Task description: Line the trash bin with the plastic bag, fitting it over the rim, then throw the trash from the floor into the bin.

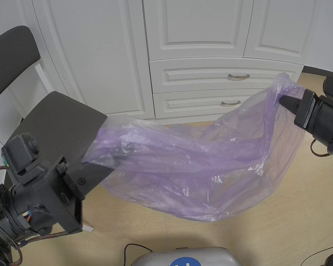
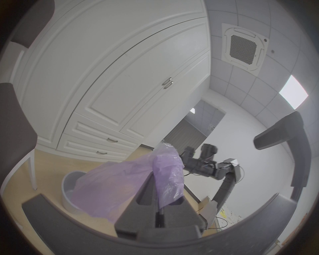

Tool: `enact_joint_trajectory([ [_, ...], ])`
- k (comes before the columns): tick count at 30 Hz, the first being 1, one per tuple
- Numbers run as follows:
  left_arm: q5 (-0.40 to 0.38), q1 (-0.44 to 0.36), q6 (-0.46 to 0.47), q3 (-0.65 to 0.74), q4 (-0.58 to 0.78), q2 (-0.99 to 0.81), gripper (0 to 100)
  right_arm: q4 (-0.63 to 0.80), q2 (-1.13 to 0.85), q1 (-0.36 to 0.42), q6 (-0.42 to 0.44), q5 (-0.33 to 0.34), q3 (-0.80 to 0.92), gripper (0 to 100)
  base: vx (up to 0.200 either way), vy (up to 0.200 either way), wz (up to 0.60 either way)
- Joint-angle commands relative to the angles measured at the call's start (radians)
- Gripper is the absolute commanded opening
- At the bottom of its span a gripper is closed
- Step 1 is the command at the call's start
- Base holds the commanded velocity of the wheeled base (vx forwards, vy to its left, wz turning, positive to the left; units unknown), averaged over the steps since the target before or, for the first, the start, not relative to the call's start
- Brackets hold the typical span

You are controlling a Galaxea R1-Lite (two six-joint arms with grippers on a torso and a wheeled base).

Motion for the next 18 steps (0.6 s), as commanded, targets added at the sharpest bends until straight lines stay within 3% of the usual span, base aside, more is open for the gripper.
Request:
enact_joint_trajectory([
  [1, 0.024, 0.033, 0.001, -0.015, 0.002, 0.085, 0, 0.002, -0.031, 0.064, -0.001, -0.047, -0.016, 0, 0.0, 0.0, 0.0],
  [5, 0.063, 0.056, 0.004, -0.044, 0.043, 0.137, 0, 0.005, -0.031, 0.13, -0.009, -0.104, -0.009, 0, 0.0, 0.0, 0.0],
  [11, 0.144, 0.072, 0.006, -0.123, 0.192, 0.18, 0, 0.007, -0.008, 0.136, -0.019, -0.124, 0.005, 0, 0.0, 0.0, 0.0],
  [15, 0.279, 0.071, 0.073, -0.187, 0.338, 0.206, 0, 0.004, -0.006, 0.139, -0.035, -0.126, 0.022, 0, 0.0, 0.0, 0.0],
  [18, 0.383, 0.06, 0.133, -0.198, 0.363, 0.238, 0, 0.004, -0.008, 0.146, -0.042, -0.126, 0.033, 0, 0.0, 0.0, 0.0],
])
